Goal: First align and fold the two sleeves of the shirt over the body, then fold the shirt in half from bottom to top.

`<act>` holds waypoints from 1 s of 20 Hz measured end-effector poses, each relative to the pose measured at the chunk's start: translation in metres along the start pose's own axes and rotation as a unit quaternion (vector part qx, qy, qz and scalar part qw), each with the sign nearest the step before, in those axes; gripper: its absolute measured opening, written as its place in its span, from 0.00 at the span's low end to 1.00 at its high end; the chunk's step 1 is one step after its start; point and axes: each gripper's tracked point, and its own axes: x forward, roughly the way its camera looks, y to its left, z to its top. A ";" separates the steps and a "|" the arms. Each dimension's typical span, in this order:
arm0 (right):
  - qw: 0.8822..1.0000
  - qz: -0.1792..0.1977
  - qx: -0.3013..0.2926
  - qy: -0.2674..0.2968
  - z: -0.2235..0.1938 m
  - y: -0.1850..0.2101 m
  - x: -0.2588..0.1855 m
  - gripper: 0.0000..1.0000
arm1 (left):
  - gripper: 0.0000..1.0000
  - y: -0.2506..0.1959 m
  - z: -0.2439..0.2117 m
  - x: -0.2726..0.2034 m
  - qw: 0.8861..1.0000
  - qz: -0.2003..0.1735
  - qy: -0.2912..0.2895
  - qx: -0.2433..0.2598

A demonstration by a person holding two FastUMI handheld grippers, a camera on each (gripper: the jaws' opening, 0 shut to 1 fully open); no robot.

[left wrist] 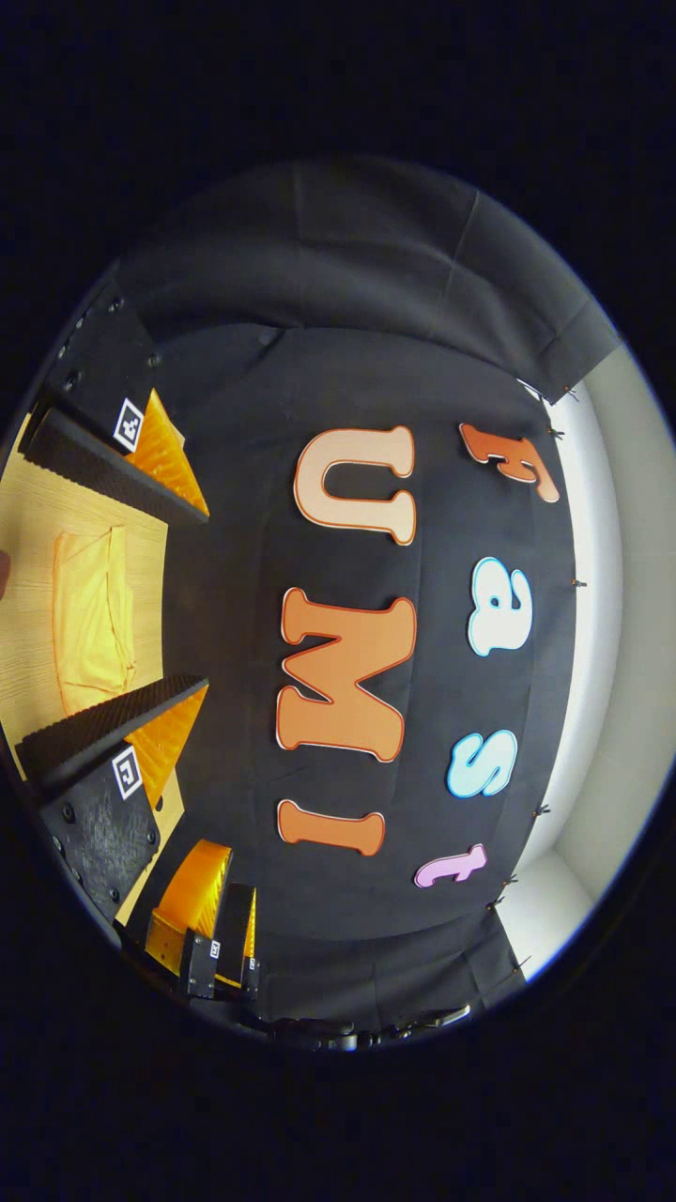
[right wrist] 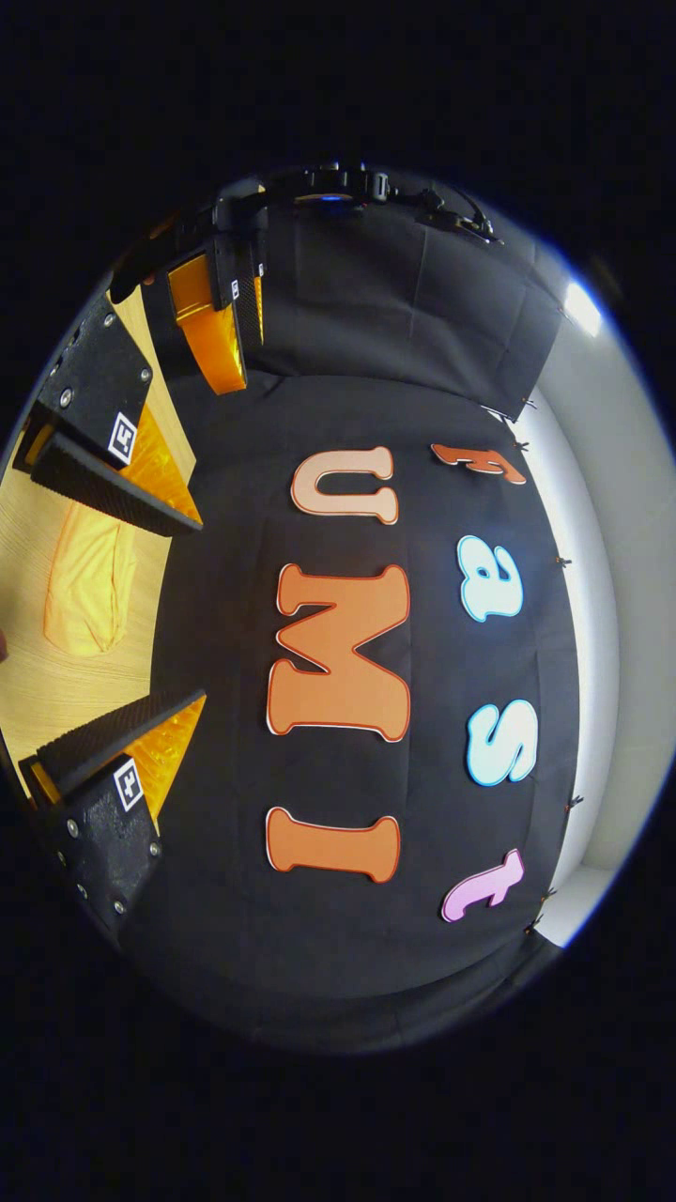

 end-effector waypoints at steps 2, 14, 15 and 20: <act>1.000 -0.001 0.003 0.001 -0.008 0.003 -0.006 0.98 | 0.98 -0.005 -0.006 -0.011 1.000 0.001 -0.005 0.005; 0.999 -0.008 0.002 0.039 -0.061 -0.001 -0.020 0.98 | 0.98 -0.003 -0.043 -0.036 0.998 0.029 -0.009 0.049; 0.999 -0.008 -0.001 0.042 -0.064 -0.001 -0.019 0.98 | 0.95 -0.006 -0.045 -0.037 0.998 0.028 -0.008 0.061; 0.999 -0.009 0.005 0.037 -0.062 0.001 -0.014 0.98 | 0.97 -0.018 -0.047 -0.035 0.998 0.016 -0.016 0.060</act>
